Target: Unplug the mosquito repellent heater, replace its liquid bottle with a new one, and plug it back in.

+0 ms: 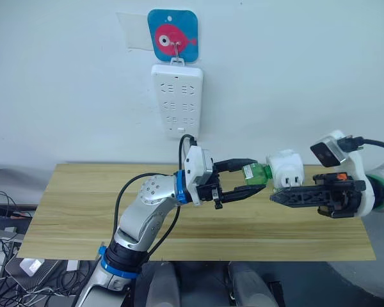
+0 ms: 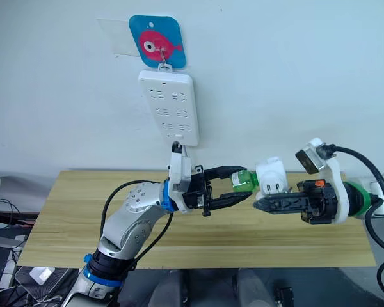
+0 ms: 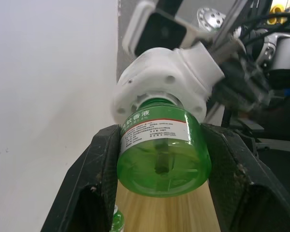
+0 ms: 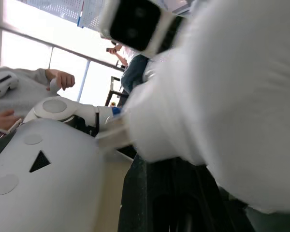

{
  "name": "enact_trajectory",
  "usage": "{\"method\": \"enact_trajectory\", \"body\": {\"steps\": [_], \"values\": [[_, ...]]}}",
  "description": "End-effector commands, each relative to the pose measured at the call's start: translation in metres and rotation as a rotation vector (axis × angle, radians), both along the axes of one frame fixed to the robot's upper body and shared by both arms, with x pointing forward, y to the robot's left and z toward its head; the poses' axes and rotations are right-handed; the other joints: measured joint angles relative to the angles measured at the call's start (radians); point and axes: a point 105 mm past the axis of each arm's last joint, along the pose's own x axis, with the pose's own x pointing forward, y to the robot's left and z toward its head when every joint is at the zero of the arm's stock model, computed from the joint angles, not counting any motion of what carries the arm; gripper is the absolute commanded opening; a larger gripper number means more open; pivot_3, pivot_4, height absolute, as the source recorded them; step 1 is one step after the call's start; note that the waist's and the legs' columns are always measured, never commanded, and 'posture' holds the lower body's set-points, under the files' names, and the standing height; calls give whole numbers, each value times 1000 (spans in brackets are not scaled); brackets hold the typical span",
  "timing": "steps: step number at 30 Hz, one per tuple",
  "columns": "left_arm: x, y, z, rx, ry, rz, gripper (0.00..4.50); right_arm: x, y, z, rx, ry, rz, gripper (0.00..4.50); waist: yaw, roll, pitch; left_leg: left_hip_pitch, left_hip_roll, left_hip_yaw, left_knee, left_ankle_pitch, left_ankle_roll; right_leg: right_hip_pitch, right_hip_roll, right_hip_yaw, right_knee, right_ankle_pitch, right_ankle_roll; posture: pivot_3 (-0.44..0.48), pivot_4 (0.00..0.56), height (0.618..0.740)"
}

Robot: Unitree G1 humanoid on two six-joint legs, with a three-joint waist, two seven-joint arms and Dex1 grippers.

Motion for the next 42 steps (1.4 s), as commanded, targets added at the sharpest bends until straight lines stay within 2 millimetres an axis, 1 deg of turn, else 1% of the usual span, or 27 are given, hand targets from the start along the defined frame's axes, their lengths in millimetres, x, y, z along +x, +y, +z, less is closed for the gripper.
{"method": "enact_trajectory", "body": {"steps": [1,5,10,18,23,26,29,31,34,37,42], "values": [[-7,-3,9,-21,-56,-36,2226,-4,4,18,32,-41,55,25,-2,0,0,0,0,0,0,0,0,0,0,0,0,0,0,-169,237,740],[-9,-2,5,-12,-58,-44,2226,3,6,29,23,-74,58,25,-7,0,0,0,0,0,0,0,0,0,0,0,-1,0,0,-169,238,740],[-13,-2,3,-5,-54,-56,2226,19,8,38,18,-85,20,25,-14,0,0,0,0,0,-1,0,0,0,0,0,-1,0,0,-163,239,740],[-15,-2,3,-6,-52,-61,2226,36,14,38,21,-71,-22,25,-20,0,0,0,0,0,-1,0,0,-1,0,0,-1,0,0,-151,238,740],[-14,0,2,-2,-50,-51,2226,31,13,41,28,-69,10,25,-19,0,0,-1,0,0,-1,0,0,-1,0,0,-1,0,0,-150,237,740],[-14,0,2,-3,-49,-50,2226,33,12,35,2,-60,-17,25,-19,0,0,-1,0,0,-1,0,0,-1,0,0,-1,0,0,-152,236,740],[-16,-1,3,-11,-48,-62,2226,47,14,28,-17,-75,-112,25,-20,0,0,-1,1,0,-1,0,0,-1,0,0,-1,0,0,-154,232,740],[-17,-2,3,-13,-47,-68,2226,52,14,28,-10,-84,-145,25,-21,0,0,-1,1,0,-1,0,0,-1,0,0,0,0,0,-153,232,740],[-19,-1,4,-12,-43,-81,2226,67,10,30,3,-85,-231,25,-22,0,0,-1,0,0,-1,0,0,-1,0,0,0,0,0,-153,230,740],[-21,-1,4,-14,-40,-88,2226,77,7,27,-3,-76,-290,25,-21,0,0,-1,0,0,-1,0,0,-1,0,0,-1,0,0,-152,228,740],[-23,-2,8,-28,-38,-95,2226,90,3,4,-59,-60,-374,25,-21,0,0,-1,1,0,-1,0,0,-1,0,0,-1,0,0,-149,227,740]]}}
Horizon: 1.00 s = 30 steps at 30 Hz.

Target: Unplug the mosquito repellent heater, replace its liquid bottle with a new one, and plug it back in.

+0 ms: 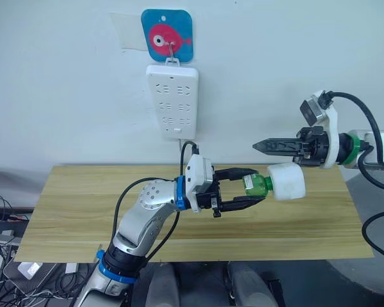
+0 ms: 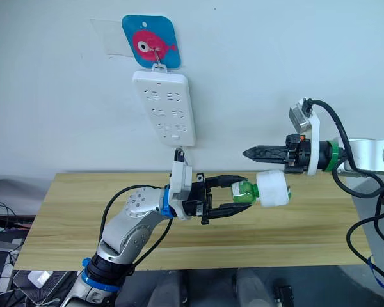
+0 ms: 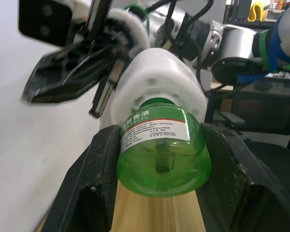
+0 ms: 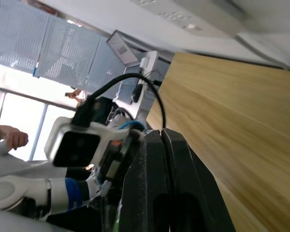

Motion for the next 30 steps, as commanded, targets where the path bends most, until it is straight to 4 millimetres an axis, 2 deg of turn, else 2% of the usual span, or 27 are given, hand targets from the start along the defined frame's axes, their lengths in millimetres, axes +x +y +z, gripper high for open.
{"method": "enact_trajectory", "body": {"steps": [1,6,11,17,19,24,30], "values": [[-10,-2,14,-42,-43,-34,2226,5,-4,-2,-12,-28,-55,25,0,0,0,0,0,0,0,0,0,0,0,0,0,0,0,-145,227,740],[-8,0,14,-45,-36,-20,2226,5,-10,-19,-49,-8,-78,25,0,0,0,0,0,0,0,0,0,0,0,0,0,0,0,-139,228,740],[2,3,17,-58,-18,38,2226,-22,-12,-39,-80,49,-6,25,3,0,0,0,0,0,0,0,0,0,0,0,0,0,0,-138,228,740],[8,3,18,-63,-14,60,2226,-45,-5,-45,-64,68,40,25,2,0,0,0,0,0,0,0,0,1,0,0,0,0,0,-147,233,740],[6,3,18,-66,-14,54,2226,-43,-6,-46,-70,59,10,25,1,0,0,0,0,0,0,0,0,1,0,0,0,0,0,-149,234,740],[3,3,19,-59,-14,25,2226,-26,-26,-48,-120,25,-110,25,0,0,0,0,0,0,0,0,0,0,0,0,1,0,0,-154,237,740],[1,4,22,-54,-36,7,2226,-16,-38,-52,-186,-34,-164,25,0,0,0,0,0,0,0,0,0,0,0,0,0,0,0,-159,238,740]]}}
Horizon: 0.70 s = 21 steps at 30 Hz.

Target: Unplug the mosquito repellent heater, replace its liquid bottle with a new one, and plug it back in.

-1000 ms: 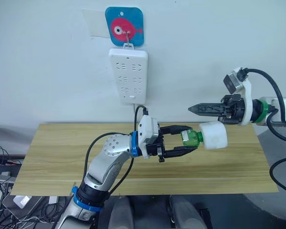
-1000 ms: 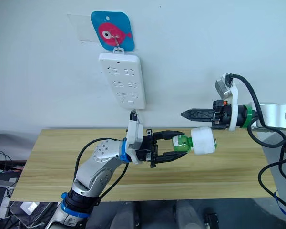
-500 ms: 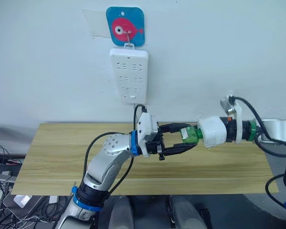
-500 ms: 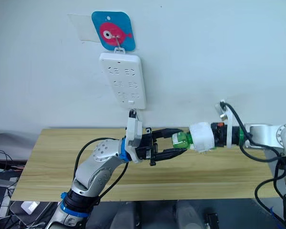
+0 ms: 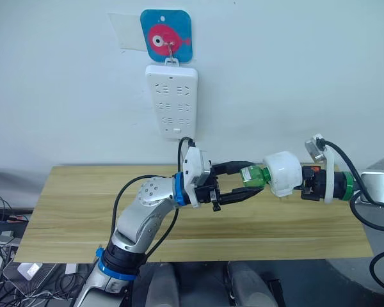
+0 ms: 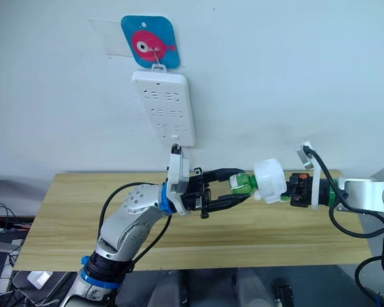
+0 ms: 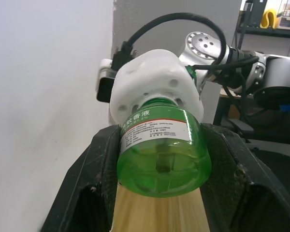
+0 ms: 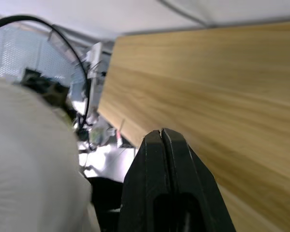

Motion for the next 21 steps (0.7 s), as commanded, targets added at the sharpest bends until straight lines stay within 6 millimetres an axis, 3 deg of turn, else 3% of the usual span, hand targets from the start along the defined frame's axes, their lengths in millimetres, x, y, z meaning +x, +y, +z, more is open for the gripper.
{"method": "enact_trajectory", "body": {"steps": [1,6,10,15,21], "values": [[-9,0,17,-37,-65,-41,2226,5,-8,10,-40,-91,-16,25,0,0,0,0,0,0,0,0,0,0,0,0,0,0,0,-156,238,740],[-6,7,12,-2,-85,-32,2226,8,-26,25,-37,-124,-37,25,1,0,0,0,0,0,0,0,0,0,0,0,0,0,0,-160,245,740],[-6,17,6,38,-112,-30,2226,-14,-32,50,54,-62,74,25,1,0,0,0,0,1,0,0,0,0,0,0,0,0,0,-169,247,740],[-8,24,-1,79,-180,-59,2226,-41,-21,74,193,20,248,25,0,0,0,0,0,1,0,0,0,0,0,1,-1,0,0,-174,249,740],[-7,26,1,72,-302,-83,2226,-44,-3,75,247,20,311,25,-1,0,1,0,0,1,0,0,1,0,0,1,-1,0,0,-174,252,740]]}}
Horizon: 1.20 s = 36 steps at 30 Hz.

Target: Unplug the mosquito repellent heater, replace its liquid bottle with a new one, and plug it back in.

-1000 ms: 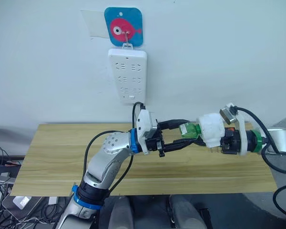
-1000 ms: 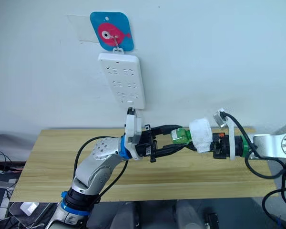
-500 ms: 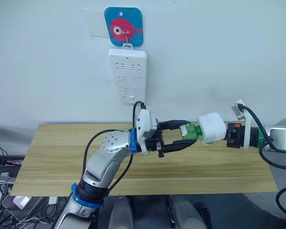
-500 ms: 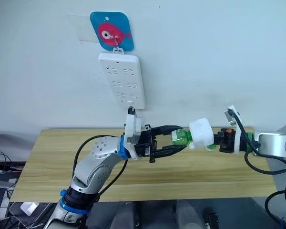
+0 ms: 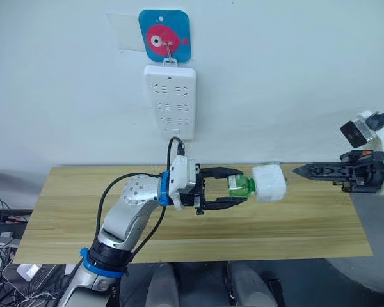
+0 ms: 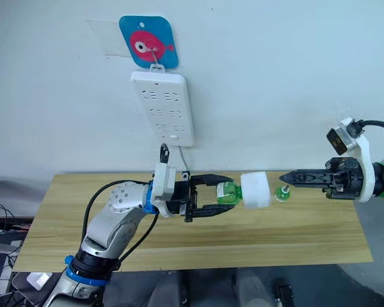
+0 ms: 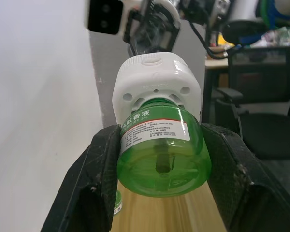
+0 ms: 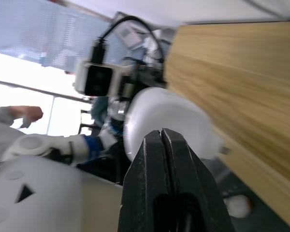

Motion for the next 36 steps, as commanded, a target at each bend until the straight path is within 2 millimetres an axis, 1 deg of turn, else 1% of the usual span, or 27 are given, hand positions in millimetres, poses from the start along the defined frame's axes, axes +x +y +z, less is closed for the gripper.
{"method": "enact_trajectory", "body": {"steps": [1,4,8,11,15,17,21,28,32,36], "values": [[-1,-1,14,-61,-115,-15,2226,-6,10,9,44,-34,56,25,0,0,0,0,0,0,0,0,0,0,0,0,0,0,0,-174,252,740],[-1,-1,19,-101,-169,-16,2226,-11,11,10,51,-27,87,25,1,0,0,0,0,0,0,0,0,0,0,-1,0,0,0,-176,255,740],[1,-2,25,-164,-192,7,2226,-13,8,11,39,-22,82,25,1,0,0,0,0,0,0,0,0,0,0,0,0,0,0,-183,255,740],[1,-2,22,-182,-193,17,2226,-13,4,16,37,-22,76,25,0,0,0,0,0,0,0,0,0,0,0,-1,0,0,0,-188,254,740],[-1,-5,19,-190,-191,18,2226,-16,4,20,30,-25,95,25,-1,0,0,0,0,0,0,0,0,0,0,0,0,0,0,-194,250,740],[-1,-7,19,-193,-189,17,2226,-18,6,21,36,-26,114,25,-1,0,0,0,0,0,0,0,0,0,0,0,0,0,0,-194,250,740],[-2,-12,19,-201,-186,8,2226,-19,19,22,35,-62,163,25,-2,0,0,0,0,0,0,0,0,0,0,0,0,0,0,-190,248,740],[-9,-21,20,-230,-182,-14,2226,-15,32,20,23,-113,176,25,-2,0,0,0,0,0,0,0,0,0,0,-1,0,0,0,-188,246,740],[-12,-24,23,-252,-186,-20,2226,-14,33,19,12,-117,170,25,-2,0,0,0,0,0,0,0,0,0,0,0,0,0,0,-187,245,740],[-14,-24,23,-252,-194,-26,2226,-14,27,19,-4,-100,149,25,-2,0,0,0,0,0,0,0,0,0,0,-1,0,0,0,-189,245,740]]}}
